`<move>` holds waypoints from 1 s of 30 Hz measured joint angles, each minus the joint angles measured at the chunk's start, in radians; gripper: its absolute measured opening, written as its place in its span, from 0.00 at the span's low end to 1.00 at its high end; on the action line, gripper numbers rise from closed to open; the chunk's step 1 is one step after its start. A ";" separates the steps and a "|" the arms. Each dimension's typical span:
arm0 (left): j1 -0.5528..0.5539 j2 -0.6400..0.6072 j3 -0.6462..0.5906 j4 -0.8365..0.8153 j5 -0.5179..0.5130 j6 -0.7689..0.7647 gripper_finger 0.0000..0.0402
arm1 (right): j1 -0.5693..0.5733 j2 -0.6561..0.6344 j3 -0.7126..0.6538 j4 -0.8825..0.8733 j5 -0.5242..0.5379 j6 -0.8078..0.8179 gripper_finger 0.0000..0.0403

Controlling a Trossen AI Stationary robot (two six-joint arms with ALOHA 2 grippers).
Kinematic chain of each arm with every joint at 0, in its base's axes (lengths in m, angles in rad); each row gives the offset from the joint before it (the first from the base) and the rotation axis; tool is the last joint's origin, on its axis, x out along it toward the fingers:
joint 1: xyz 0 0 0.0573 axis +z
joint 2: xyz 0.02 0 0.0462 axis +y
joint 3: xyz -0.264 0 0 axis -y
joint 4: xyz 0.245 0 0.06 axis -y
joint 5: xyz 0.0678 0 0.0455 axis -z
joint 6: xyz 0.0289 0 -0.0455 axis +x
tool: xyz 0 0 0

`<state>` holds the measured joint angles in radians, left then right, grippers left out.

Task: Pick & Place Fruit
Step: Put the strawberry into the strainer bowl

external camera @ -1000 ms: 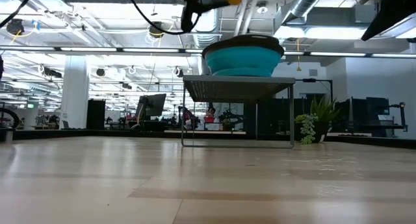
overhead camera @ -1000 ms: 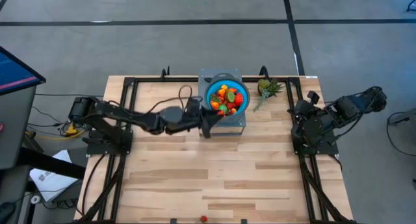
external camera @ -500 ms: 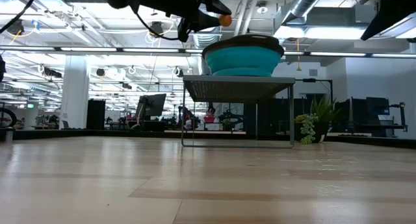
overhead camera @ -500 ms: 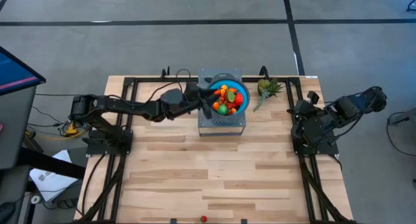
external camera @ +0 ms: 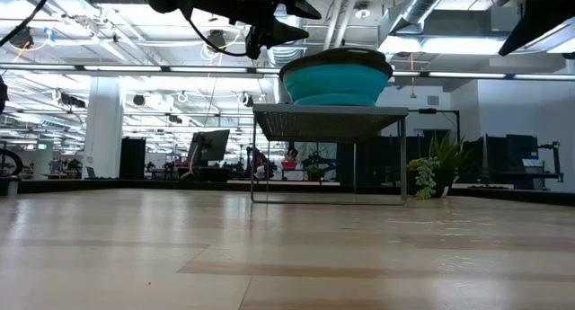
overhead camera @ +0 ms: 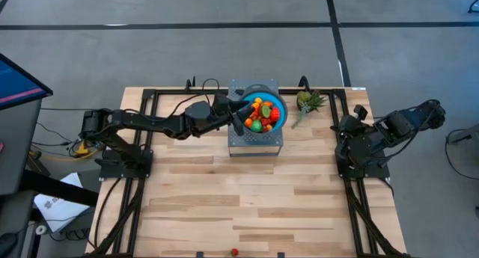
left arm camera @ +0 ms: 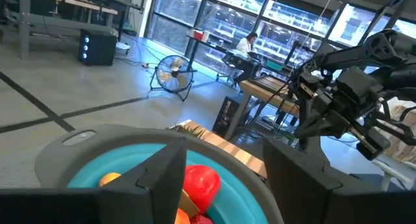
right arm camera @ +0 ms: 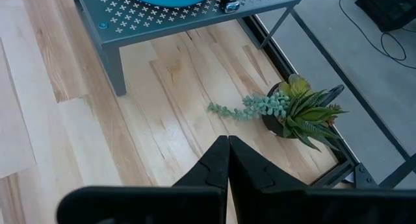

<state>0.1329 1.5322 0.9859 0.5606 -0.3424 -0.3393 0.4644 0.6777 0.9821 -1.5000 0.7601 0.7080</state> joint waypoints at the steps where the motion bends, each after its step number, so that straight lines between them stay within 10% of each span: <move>1: 0.000 0.000 0.000 0.000 0.000 0.000 0.49 | 0.000 0.000 0.000 0.002 0.000 0.000 0.00; 30: -0.005 0.000 0.000 0.049 -0.001 -0.002 0.45 | 0.000 0.000 0.000 0.049 -0.003 0.054 0.00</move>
<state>0.1283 1.5322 0.9859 0.6097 -0.3431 -0.3408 0.4644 0.6773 0.9821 -1.4509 0.7567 0.7622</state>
